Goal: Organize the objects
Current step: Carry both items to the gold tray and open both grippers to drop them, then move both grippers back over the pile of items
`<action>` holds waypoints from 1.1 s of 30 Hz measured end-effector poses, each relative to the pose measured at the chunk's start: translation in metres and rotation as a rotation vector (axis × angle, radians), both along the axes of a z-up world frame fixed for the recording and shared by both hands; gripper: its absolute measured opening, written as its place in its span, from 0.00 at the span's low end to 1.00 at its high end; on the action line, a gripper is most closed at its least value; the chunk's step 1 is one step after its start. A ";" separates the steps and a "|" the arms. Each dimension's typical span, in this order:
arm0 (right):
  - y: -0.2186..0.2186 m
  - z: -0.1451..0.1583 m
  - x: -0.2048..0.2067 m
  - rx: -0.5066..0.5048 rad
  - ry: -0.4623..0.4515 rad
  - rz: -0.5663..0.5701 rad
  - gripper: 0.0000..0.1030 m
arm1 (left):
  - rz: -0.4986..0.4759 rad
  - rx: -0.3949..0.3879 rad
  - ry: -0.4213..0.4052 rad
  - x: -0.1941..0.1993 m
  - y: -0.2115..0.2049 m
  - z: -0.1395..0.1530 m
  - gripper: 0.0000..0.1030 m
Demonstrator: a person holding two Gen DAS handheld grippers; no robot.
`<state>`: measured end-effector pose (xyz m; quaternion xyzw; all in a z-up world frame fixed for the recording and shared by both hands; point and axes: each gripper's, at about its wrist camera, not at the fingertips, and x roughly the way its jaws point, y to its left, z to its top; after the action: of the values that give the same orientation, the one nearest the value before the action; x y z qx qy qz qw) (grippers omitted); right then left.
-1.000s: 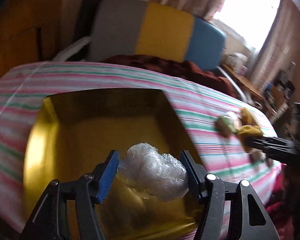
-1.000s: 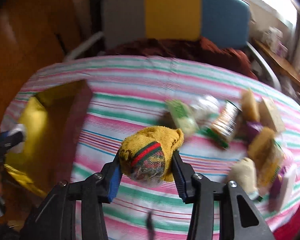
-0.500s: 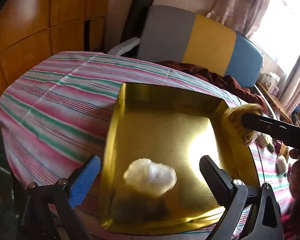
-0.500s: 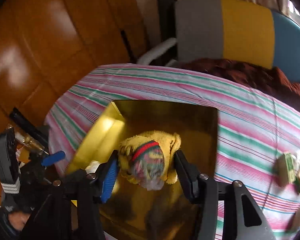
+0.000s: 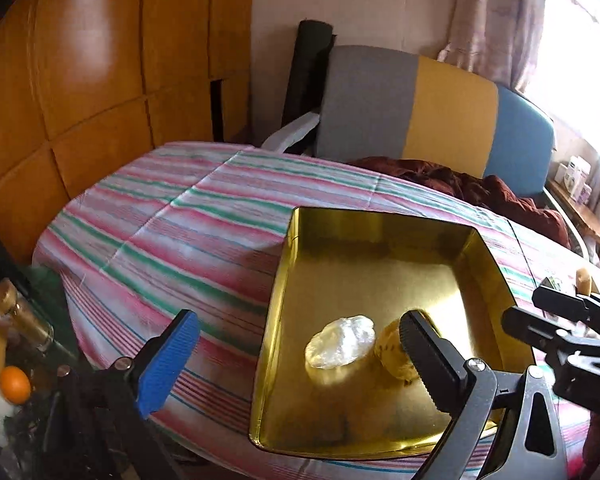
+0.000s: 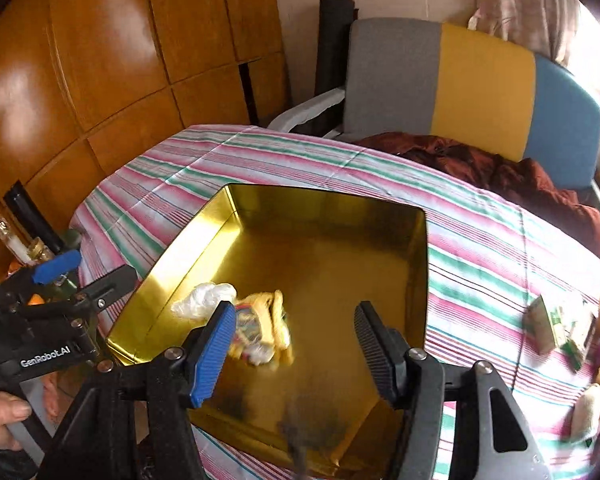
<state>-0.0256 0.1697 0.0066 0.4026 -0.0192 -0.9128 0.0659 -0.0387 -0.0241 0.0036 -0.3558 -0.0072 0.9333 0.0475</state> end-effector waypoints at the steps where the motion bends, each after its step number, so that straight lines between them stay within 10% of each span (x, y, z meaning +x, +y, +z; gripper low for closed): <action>1: 0.001 0.000 0.004 -0.002 0.003 -0.009 0.61 | -0.002 -0.004 0.003 0.001 0.001 0.001 1.00; 33: 0.094 -0.008 0.054 -0.024 0.054 -0.307 0.73 | -0.217 -0.023 -0.048 0.012 0.078 0.005 1.00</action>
<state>0.0280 0.2641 -0.0009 0.3696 -0.0895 -0.9223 -0.0692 -0.0264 0.0539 0.0081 -0.3772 0.0409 0.9140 0.1440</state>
